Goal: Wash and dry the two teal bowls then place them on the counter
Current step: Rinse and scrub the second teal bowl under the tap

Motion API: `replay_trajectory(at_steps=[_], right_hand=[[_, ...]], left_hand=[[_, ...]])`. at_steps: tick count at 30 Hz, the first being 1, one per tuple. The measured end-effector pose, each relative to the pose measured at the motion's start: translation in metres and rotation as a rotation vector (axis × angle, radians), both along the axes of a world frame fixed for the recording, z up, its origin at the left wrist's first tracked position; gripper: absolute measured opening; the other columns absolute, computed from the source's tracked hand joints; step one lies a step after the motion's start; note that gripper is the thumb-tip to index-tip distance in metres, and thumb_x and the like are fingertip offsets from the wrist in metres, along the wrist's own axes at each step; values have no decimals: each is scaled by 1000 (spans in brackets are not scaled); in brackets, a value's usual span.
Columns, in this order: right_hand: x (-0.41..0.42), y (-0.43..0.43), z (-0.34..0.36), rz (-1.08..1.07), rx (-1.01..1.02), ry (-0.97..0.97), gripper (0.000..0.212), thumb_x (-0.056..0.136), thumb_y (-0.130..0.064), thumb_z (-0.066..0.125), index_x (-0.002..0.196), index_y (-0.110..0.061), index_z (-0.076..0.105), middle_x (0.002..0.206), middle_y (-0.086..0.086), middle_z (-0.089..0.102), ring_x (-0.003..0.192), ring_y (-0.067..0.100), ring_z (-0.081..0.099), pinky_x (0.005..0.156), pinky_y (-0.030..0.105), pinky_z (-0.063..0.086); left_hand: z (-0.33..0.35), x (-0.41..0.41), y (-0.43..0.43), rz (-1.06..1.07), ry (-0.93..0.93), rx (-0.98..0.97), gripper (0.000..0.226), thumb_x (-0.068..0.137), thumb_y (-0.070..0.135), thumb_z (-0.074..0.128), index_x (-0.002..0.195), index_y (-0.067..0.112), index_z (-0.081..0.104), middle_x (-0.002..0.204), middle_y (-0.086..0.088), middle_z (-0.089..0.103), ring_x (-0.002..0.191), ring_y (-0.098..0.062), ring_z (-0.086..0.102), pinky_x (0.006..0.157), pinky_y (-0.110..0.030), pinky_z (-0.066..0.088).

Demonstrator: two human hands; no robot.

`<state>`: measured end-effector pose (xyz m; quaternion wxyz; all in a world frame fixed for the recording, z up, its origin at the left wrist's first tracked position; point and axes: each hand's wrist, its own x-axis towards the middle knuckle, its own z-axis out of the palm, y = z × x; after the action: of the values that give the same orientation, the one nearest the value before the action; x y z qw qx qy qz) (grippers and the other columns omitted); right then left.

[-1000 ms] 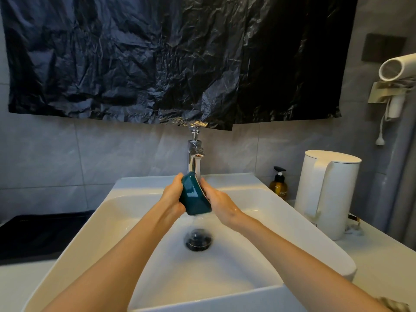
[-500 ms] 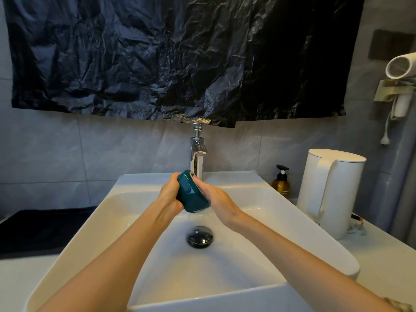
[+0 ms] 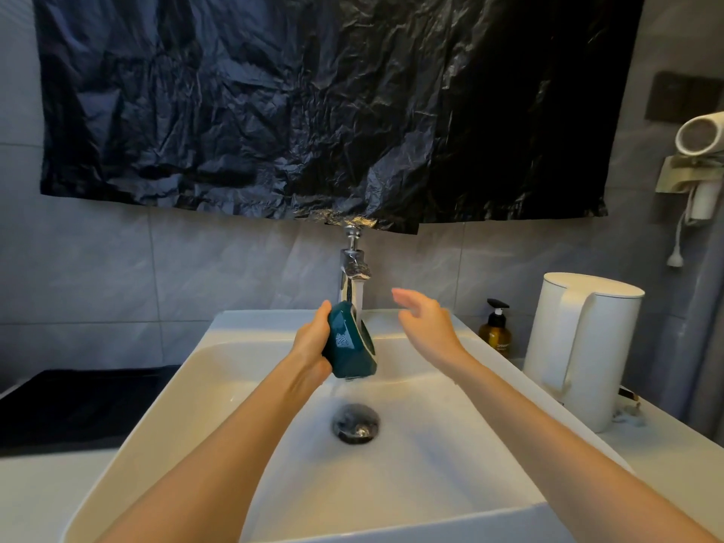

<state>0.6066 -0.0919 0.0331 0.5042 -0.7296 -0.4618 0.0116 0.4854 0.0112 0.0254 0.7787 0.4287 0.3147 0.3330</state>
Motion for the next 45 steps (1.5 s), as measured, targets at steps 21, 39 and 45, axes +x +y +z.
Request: replay_trajectory(at_steps=[21,39,45], right_hand=[[-9,53,68,65,12,-367,48,97,-11,36,140,-28,46,139,7,53,91,6,59,96,36,49],[-19,-9,-6,445,-30,1038,23,87,-34,65,101,-16,66,96,3,75,90,18,68,83,32,54],[-2,-13,-8,208,-24,976,21,86,-31,68,98,-15,60,89,4,71,84,19,64,68,30,54]], left_hand=[[1,-4,5,-59,61,94,25,85,42,57,88,17,57,86,-8,63,86,-22,57,81,-37,49],[-4,-3,-4,-294,-3,27,23,90,34,56,91,13,65,72,-5,72,66,-18,68,55,-27,54],[-7,-1,-1,-385,307,317,46,94,55,42,110,15,59,114,-6,63,103,-19,58,86,-32,51]])
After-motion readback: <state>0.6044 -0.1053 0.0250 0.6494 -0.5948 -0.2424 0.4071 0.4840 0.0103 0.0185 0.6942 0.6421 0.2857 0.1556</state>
